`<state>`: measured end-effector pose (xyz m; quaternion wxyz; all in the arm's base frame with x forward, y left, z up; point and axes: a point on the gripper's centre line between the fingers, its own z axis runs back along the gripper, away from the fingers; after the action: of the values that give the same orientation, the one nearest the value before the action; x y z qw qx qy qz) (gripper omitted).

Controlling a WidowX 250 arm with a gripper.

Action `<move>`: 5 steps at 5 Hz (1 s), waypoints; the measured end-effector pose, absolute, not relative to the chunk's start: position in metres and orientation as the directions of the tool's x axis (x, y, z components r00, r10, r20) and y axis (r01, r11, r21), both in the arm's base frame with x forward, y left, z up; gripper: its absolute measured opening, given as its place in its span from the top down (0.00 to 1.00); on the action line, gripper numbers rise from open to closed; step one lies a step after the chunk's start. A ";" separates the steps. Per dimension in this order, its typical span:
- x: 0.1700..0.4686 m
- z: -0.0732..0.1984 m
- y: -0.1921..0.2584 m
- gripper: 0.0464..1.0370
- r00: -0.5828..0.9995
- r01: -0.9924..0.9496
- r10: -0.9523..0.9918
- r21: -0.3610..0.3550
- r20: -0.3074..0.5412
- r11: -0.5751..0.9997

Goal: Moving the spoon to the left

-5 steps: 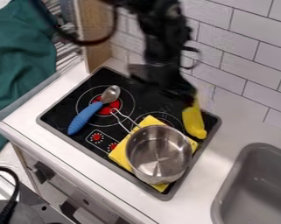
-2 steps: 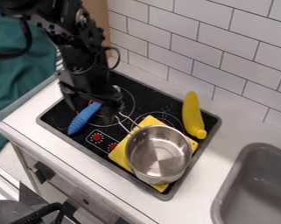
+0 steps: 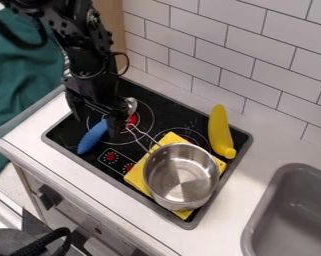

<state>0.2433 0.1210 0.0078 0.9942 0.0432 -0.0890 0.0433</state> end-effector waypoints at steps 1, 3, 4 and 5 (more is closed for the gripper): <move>0.250 -0.018 0.138 0.03 0.991 -0.035 0.028 0.051 0.134 0.998; 0.264 -0.041 0.154 0.07 0.995 -0.018 0.014 0.036 0.100 0.999; 0.272 -0.042 0.154 0.34 0.988 0.030 -0.035 0.039 0.148 0.999; 0.274 -0.042 0.147 0.63 0.987 0.053 -0.059 0.039 0.149 0.998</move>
<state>0.2740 0.1474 -0.0418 0.9966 0.0172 -0.0752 -0.0281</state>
